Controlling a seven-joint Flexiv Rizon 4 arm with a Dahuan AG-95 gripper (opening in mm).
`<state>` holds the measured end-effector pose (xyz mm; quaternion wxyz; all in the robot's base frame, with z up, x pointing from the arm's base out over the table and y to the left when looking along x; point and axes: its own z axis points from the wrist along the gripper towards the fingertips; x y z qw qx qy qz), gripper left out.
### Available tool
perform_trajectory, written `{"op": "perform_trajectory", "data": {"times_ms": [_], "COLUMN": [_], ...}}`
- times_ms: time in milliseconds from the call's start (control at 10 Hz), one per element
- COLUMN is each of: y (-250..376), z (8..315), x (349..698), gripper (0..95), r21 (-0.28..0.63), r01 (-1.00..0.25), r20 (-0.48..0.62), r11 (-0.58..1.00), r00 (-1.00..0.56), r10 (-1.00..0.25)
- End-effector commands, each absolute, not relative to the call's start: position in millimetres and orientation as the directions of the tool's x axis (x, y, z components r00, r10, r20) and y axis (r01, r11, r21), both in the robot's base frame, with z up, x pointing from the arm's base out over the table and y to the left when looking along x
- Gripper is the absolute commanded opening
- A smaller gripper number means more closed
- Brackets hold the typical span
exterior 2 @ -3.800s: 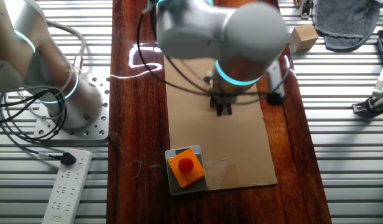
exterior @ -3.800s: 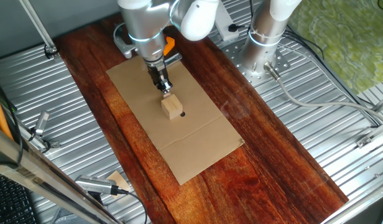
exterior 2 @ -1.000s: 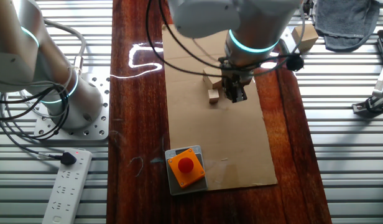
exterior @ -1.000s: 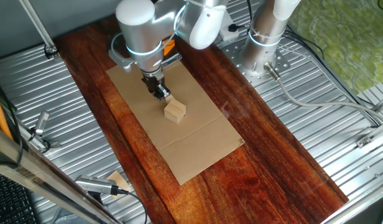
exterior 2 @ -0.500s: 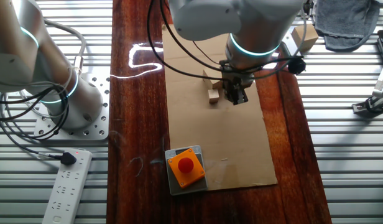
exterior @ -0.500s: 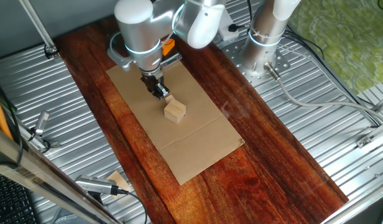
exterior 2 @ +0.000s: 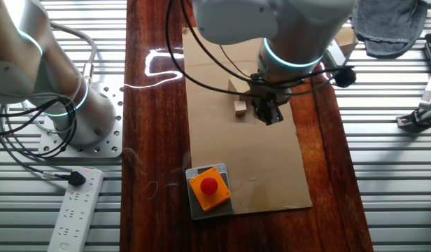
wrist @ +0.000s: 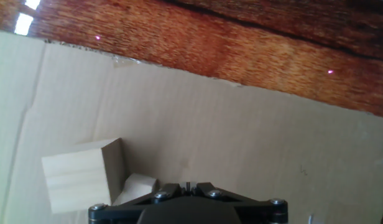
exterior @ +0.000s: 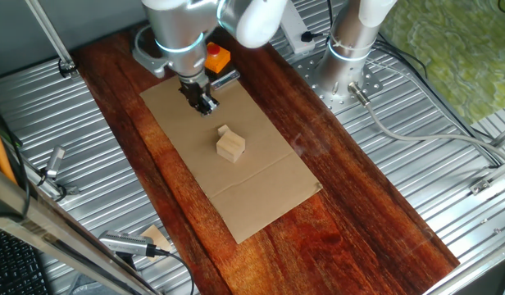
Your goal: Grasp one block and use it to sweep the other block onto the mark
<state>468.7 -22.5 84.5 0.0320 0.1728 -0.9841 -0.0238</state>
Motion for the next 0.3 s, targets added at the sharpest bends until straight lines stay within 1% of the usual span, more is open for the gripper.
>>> {"op": "perform_trajectory", "data": {"times_ms": [100,300], "y": [-23.3,-23.4], "z": [84.4,87.0], "x": [469.6,468.9], "gripper": [0.0,0.0], "r21": [0.056,0.07], "r01": [-0.333,-0.34], "r20": [0.051,0.044], "r11": [0.941,0.938], "r00": [-0.941,-0.938], "r10": [-0.335,-0.343]}}
